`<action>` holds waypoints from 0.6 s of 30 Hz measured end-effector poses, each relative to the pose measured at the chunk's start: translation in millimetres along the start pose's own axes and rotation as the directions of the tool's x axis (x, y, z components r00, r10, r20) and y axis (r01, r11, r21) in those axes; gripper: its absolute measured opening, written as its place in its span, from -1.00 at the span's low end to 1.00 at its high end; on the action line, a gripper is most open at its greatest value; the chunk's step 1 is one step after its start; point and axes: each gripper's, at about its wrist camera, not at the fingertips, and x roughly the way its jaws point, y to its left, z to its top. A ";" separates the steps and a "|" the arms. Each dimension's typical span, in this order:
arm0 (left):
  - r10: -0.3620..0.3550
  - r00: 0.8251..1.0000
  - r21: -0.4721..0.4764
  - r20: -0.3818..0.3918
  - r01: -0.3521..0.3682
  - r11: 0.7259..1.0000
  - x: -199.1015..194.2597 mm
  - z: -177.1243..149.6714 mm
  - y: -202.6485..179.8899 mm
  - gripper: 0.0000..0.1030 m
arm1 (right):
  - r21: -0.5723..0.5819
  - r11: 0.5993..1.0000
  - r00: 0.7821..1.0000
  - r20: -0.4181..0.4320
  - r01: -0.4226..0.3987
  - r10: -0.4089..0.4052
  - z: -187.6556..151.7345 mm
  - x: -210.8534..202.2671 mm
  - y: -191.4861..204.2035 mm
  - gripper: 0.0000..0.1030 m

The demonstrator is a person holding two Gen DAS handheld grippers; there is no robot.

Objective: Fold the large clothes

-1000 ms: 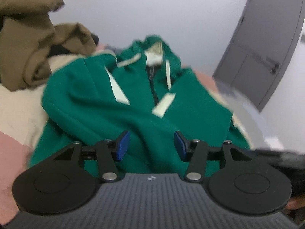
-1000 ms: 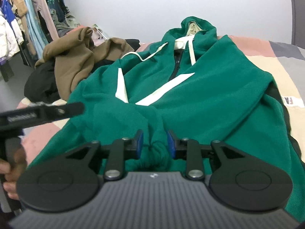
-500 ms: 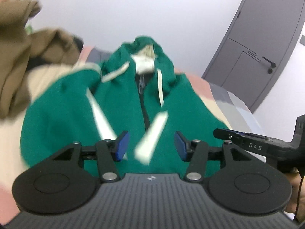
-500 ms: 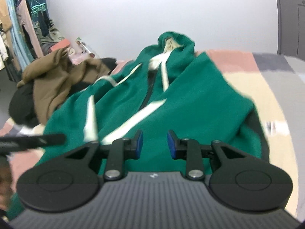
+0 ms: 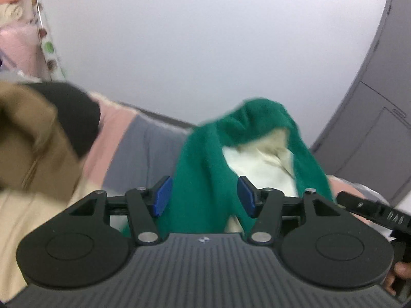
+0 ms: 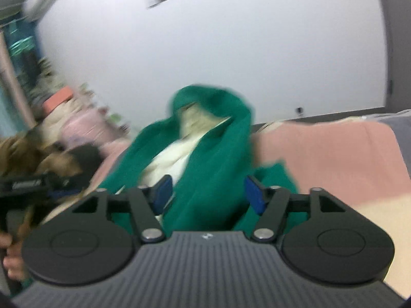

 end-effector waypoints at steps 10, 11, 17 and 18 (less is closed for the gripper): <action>-0.011 0.993 -0.074 -0.120 0.002 0.997 80.7 22.9 6.6 -0.25 | 0.083 0.996 1.000 -0.020 -0.010 0.012 21.5 75.8 -35.4 0.25; -0.011 0.990 -0.062 -0.138 0.003 0.998 82.0 25.9 2.6 -0.62 | 0.081 0.997 1.000 -0.028 -0.011 0.013 25.4 80.9 -33.7 0.20; 0.019 0.993 0.107 -0.120 -0.006 0.994 43.3 43.5 -24.9 -0.85 | -0.078 0.994 0.996 -0.054 0.071 -0.075 35.4 87.5 11.3 -0.81; 0.021 0.993 0.122 -0.117 -0.006 0.992 35.1 47.4 -26.8 -0.85 | -0.086 0.994 0.997 -0.028 0.067 -0.070 38.3 78.6 17.5 -0.84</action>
